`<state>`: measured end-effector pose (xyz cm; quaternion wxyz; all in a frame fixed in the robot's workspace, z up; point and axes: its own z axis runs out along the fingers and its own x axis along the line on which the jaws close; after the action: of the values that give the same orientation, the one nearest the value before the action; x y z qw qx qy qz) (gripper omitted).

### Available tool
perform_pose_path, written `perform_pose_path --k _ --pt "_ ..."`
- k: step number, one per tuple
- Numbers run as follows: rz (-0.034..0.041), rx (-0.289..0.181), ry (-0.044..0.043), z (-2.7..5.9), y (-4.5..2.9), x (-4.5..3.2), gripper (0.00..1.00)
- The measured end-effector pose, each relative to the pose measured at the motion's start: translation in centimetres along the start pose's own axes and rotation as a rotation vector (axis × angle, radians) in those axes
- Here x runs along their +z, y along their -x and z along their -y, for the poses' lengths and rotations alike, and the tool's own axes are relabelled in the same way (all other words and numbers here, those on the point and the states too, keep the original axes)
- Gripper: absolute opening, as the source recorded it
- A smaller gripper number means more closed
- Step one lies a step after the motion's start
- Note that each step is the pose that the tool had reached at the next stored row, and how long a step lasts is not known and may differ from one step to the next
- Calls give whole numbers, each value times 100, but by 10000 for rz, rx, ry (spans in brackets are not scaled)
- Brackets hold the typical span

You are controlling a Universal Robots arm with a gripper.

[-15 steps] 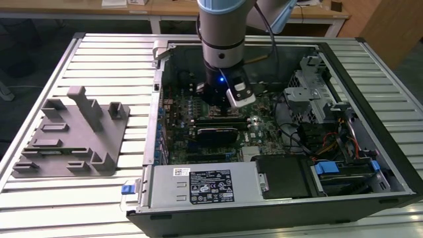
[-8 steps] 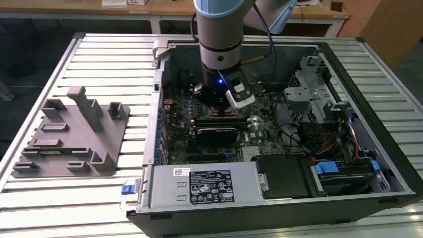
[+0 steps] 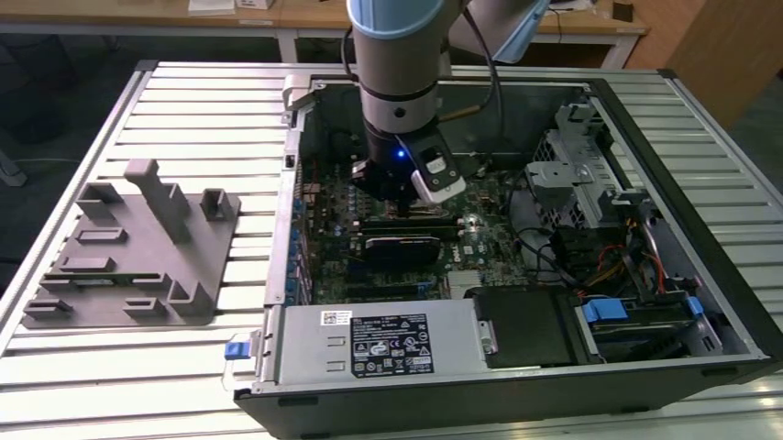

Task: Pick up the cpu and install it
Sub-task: 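Install the second cpu locking lever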

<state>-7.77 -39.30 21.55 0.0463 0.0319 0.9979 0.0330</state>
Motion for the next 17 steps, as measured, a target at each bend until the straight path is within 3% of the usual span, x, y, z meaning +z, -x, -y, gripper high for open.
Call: perform_pose_path --k 7,9,14,17 --pt "-21 -108 200 69 -70 39 11" --pt "-28 -100 323 88 -71 49 11" --pt "-50 -68 742 123 -96 73 11" --pt "-62 -62 914 149 -129 89 11"
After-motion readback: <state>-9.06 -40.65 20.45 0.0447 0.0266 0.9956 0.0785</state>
